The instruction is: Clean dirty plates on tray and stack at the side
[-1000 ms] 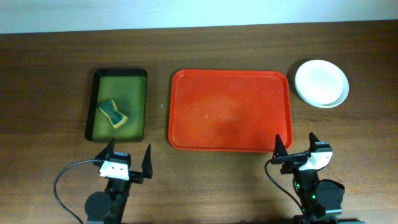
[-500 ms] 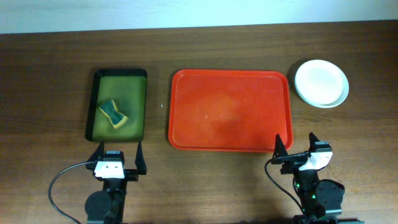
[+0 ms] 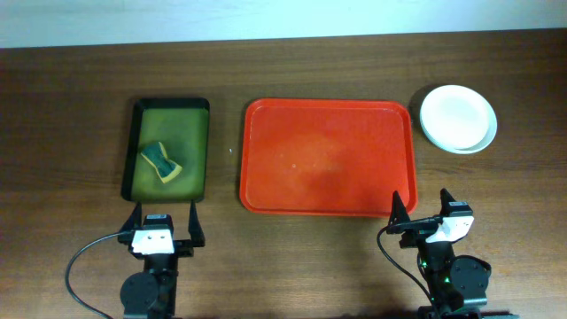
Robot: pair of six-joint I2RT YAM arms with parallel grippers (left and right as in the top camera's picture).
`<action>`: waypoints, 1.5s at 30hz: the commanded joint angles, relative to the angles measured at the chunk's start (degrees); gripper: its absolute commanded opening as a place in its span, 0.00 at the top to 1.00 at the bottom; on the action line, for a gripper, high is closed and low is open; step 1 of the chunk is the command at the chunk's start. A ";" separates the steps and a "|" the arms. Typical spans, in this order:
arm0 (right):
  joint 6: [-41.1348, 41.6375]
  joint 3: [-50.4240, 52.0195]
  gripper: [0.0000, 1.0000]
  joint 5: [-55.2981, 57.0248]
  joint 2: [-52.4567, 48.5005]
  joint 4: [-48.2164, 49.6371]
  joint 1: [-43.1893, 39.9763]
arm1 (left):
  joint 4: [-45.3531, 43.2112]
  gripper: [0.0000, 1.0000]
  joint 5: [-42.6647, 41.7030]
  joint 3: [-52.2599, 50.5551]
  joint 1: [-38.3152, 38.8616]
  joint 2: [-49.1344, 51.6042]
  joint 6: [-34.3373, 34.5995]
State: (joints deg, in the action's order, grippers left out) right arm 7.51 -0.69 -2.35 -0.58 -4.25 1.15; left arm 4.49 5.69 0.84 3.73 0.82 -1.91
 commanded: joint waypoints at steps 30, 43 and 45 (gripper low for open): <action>-0.13 0.37 0.02 0.48 0.37 -0.24 -0.42 | -0.11 0.01 -0.50 -0.37 -2.51 -0.52 -1.40; -3.89 0.37 0.02 1.33 0.39 -0.33 -0.48 | -0.11 0.01 -0.50 -0.37 -2.51 -0.52 -1.40; -8.66 0.37 0.02 1.33 0.39 -0.35 -0.48 | -0.11 0.01 -0.50 -0.37 -2.51 -0.52 -1.40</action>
State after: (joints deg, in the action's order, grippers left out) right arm 4.25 -0.69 -1.83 -0.58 -4.29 1.15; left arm 4.47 5.80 0.84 0.99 0.82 -2.42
